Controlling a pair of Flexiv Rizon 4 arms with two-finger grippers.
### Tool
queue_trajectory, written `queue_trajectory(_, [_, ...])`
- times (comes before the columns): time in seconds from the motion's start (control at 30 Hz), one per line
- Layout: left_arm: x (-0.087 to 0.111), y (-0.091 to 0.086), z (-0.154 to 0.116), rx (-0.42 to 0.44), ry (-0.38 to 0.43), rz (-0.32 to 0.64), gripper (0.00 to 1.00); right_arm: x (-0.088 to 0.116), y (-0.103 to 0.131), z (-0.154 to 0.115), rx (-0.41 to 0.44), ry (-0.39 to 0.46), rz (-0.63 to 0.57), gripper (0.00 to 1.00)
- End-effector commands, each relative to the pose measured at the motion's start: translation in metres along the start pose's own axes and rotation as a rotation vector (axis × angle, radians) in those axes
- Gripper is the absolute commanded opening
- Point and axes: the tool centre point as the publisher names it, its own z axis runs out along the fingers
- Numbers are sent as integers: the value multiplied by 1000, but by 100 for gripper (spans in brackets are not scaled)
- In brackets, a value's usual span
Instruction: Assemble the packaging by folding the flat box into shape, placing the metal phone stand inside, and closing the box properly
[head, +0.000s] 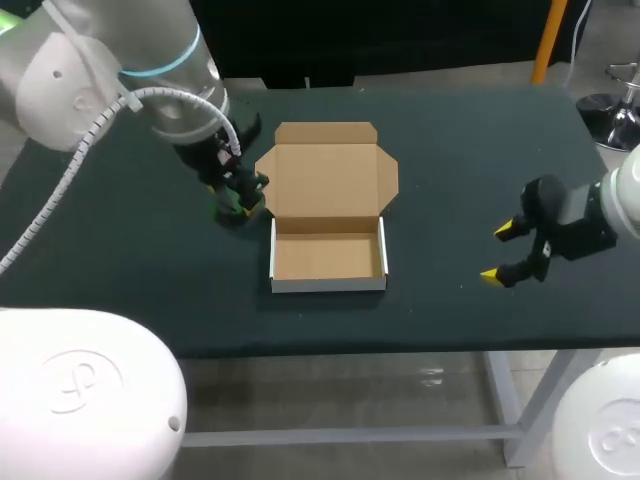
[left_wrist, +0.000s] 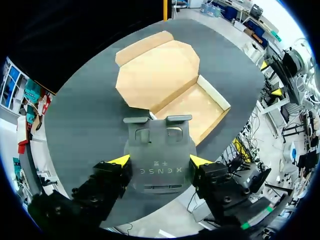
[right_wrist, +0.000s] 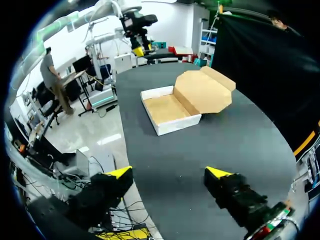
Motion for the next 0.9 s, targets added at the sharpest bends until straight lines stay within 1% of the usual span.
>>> queue_trajectory(0.03, [13,-11,7,-10,-45,13,0,0,0,-2,-3,4,0,100])
queue_trajectory(0.4, [31,-28,31,-30,-12,29,0,0,0,-2,-3,4,0,100])
queue_trajectory(0.7, [52,-38,50,-36,12,61,0,0,0,-2,-3,4,0,100])
queue_trajectory(0.9, [66,-47,63,-42,13,87,0,0,0,-2,-3,4,0,100])
